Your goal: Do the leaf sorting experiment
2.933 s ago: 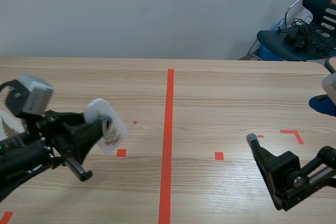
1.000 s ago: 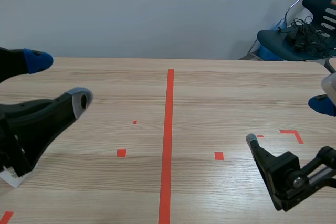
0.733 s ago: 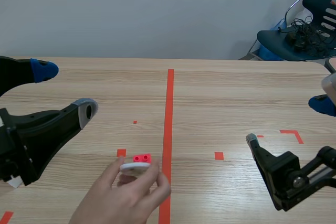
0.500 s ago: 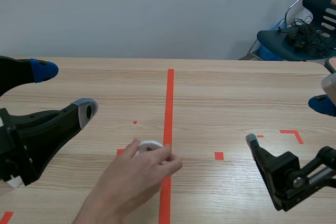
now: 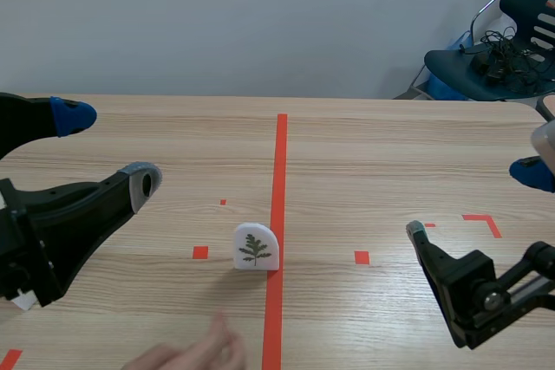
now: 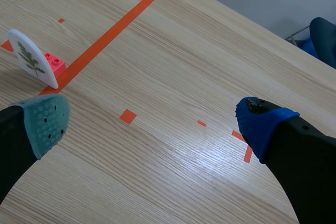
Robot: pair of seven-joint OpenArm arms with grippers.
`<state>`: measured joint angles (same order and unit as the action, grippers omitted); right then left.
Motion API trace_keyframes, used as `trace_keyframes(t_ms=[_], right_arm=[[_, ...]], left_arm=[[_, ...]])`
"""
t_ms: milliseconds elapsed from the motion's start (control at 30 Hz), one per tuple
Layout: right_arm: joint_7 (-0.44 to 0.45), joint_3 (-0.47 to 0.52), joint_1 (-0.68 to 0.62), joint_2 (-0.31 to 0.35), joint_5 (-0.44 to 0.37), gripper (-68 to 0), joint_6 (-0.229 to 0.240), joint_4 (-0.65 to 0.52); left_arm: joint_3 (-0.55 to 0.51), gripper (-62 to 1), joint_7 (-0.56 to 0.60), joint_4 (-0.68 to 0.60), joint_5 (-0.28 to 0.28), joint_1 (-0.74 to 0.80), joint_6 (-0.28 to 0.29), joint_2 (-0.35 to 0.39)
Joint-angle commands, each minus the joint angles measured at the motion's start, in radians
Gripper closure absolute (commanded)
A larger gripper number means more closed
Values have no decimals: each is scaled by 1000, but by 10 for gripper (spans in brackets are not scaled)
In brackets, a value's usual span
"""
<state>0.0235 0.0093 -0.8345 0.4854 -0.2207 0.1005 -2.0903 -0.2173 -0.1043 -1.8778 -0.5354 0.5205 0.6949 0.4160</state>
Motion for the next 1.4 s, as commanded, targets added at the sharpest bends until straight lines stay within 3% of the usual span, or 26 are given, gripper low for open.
trace_keyframes(t_ms=[0,67,167,267,400,567,733,900,1133,1267,1367], right_arm=[[15,6,3,7,-4,-679,-3,-25],[15,6,3,7,-4,-679,-3,-25],[15,6,3,7,-4,-679,-3,-25],[15,6,3,7,-4,-679,-3,-25],[15,6,3,7,-4,-679,-3,-25],[15,6,3,7,-4,-679,-3,-25],[15,6,3,7,-4,-679,-3,-25],[15,6,3,7,-4,-679,-3,-25],[16,6,4,7,-4,-679,-3,-25],[15,6,4,7,-4,-679,-3,-25],[15,6,4,7,-4,-679,-3,-25]], left_arm=[[-10,-623,13,-1,-18,-3,1,0],[-10,-623,8,-1,-5,-3,1,0],[-2,-623,6,-1,67,-2,1,0],[27,-623,-5,2,101,1,1,1],[118,-623,2,46,155,0,1,0],[267,-623,110,166,280,-26,1,-2],[355,-623,169,351,370,-138,-101,-56],[393,-623,253,552,446,-280,-147,-123],[487,-623,348,743,567,-425,-158,-174],[535,-623,357,806,572,-479,-254,-203],[544,-618,368,832,581,-502,-259,-217]])
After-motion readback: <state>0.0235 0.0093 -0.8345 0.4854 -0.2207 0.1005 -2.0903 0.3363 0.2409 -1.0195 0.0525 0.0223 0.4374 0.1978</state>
